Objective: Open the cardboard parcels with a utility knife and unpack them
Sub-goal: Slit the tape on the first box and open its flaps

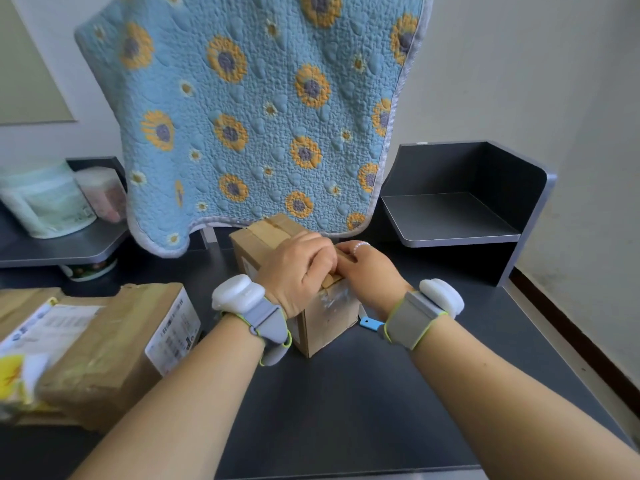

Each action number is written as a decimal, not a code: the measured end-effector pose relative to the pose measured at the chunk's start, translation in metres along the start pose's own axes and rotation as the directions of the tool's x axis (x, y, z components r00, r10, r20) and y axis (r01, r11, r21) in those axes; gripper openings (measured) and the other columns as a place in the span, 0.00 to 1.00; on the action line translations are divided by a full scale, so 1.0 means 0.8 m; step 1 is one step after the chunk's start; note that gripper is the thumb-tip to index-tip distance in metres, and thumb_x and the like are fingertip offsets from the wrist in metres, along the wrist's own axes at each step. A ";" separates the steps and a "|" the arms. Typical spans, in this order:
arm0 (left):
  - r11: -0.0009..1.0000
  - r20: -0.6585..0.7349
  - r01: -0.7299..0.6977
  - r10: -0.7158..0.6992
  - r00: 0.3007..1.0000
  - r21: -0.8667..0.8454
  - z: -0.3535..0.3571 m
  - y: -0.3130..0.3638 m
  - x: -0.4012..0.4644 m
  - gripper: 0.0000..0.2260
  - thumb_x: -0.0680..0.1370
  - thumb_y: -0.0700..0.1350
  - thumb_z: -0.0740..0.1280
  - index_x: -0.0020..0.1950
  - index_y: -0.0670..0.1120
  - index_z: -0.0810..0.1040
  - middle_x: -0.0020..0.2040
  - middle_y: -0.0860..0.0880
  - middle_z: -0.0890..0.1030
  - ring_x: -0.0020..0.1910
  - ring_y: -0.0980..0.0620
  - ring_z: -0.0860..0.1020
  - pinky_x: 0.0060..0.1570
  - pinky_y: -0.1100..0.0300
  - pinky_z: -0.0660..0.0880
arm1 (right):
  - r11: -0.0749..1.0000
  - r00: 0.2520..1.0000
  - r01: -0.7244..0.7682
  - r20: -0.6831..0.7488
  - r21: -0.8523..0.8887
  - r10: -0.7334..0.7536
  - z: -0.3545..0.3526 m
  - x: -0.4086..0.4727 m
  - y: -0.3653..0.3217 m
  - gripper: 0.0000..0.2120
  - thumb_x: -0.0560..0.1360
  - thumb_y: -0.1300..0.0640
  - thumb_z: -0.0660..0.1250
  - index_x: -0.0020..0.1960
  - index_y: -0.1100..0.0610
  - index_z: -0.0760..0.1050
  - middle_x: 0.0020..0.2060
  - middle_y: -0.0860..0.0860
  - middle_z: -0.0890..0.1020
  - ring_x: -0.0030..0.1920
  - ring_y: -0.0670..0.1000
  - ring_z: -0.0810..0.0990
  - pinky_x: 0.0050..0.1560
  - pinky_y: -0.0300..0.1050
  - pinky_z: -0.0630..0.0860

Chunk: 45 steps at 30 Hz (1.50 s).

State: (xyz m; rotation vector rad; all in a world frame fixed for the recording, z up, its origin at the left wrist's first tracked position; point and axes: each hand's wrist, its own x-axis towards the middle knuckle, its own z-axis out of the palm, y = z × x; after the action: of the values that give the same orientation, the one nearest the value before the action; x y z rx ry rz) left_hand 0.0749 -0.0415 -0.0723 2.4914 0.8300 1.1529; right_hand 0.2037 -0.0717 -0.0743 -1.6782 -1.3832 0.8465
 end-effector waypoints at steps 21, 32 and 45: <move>0.658 -0.092 0.608 -0.641 0.762 0.445 -0.068 -0.018 -0.010 0.12 0.77 0.43 0.60 0.57 0.51 0.79 0.62 0.45 0.77 0.63 0.39 0.69 0.60 0.49 0.69 | 0.727 0.984 0.145 0.019 -0.671 -0.178 0.012 -0.018 -0.038 0.24 0.72 0.38 0.63 0.59 0.54 0.74 0.57 0.53 0.68 0.61 0.56 0.66 0.55 0.54 0.69; 0.534 0.083 0.569 -0.771 0.631 0.626 -0.071 -0.034 0.006 0.31 0.75 0.54 0.60 0.75 0.57 0.49 0.75 0.41 0.56 0.71 0.36 0.58 0.64 0.46 0.64 | 0.887 0.960 0.027 -0.236 -0.461 -0.152 -0.017 0.032 -0.037 0.17 0.76 0.60 0.55 0.62 0.51 0.71 0.54 0.58 0.80 0.52 0.60 0.77 0.49 0.47 0.71; 0.463 -0.025 0.501 -0.716 0.698 0.732 -0.076 -0.063 0.027 0.21 0.82 0.52 0.50 0.64 0.39 0.72 0.65 0.43 0.74 0.64 0.45 0.71 0.61 0.55 0.66 | 0.286 0.795 0.480 0.272 -0.830 -0.543 0.013 0.003 -0.055 0.19 0.80 0.45 0.51 0.50 0.52 0.79 0.48 0.50 0.82 0.56 0.56 0.70 0.55 0.51 0.60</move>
State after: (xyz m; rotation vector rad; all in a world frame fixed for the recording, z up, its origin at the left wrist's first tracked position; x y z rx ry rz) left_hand 0.0200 0.0123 -0.0432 2.3237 2.1664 0.1765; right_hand 0.1749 -0.0636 -0.0401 -1.6660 -2.3704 -0.4548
